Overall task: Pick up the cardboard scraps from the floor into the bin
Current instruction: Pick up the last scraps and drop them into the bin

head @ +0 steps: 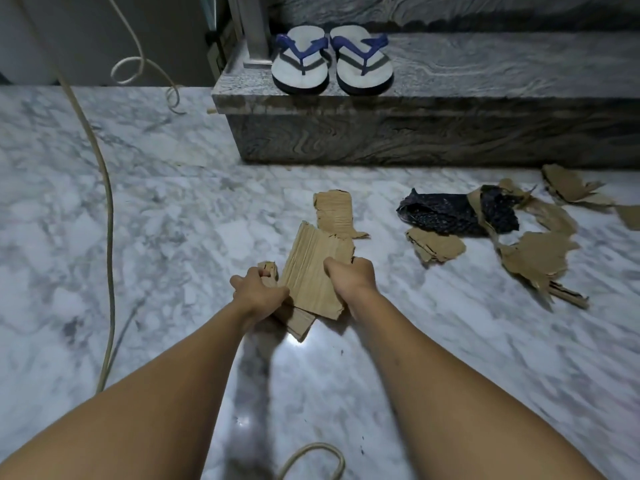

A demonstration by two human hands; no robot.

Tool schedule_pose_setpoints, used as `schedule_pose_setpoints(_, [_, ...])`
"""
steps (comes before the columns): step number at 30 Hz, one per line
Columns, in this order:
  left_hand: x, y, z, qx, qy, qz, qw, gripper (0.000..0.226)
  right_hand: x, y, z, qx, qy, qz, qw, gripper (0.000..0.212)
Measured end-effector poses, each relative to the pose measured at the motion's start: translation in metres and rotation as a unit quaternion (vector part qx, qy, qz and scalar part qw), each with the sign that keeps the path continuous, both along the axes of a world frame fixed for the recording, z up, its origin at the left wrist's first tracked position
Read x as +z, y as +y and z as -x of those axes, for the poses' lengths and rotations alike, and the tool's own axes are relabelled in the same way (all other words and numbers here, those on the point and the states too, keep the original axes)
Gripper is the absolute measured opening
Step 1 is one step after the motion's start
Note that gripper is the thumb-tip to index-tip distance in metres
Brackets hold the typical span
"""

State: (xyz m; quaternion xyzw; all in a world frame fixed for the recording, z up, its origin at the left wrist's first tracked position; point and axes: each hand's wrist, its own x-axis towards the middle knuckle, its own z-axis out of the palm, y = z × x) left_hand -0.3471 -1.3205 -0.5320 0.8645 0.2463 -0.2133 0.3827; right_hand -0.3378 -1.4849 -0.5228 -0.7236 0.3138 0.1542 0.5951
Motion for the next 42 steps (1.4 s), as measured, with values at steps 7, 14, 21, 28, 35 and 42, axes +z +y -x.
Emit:
schedule_pose_setpoints(7, [0.001,-0.018,0.002,-0.016,0.012,-0.087,0.996,0.073,0.010,-0.038,-0.001,-0.029,-0.024,-0.030,0.999,0.023])
schedule_pose_setpoints(14, [0.005,-0.033,-0.002,0.008,-0.058,-0.043,0.997,0.044,0.021,-0.071,-0.003,-0.025,-0.050,0.077,0.995,0.090])
schedule_pose_setpoints(21, [0.021,-0.040,-0.019,0.001,-0.194,-0.017,0.981,0.032,0.016,-0.105,-0.012,0.055,-0.100,0.180,0.977,0.020])
schedule_pose_setpoints(28, [0.010,-0.050,-0.013,-0.135,-0.066,-0.085,0.985,0.087,0.019,-0.092,-0.044,0.172,-0.108,0.289,0.936,0.015])
schedule_pose_setpoints(35, [-0.007,-0.045,0.006,-0.148,-0.032,-0.132,0.980,0.065,0.018,-0.052,-0.100,0.272,-0.087,0.354,0.891,0.056])
schedule_pose_setpoints(42, [-0.011,-0.031,-0.014,-0.142,-0.043,-0.140,0.979,0.029,0.001,-0.018,-0.127,0.361,-0.032,0.402,0.841,0.080])
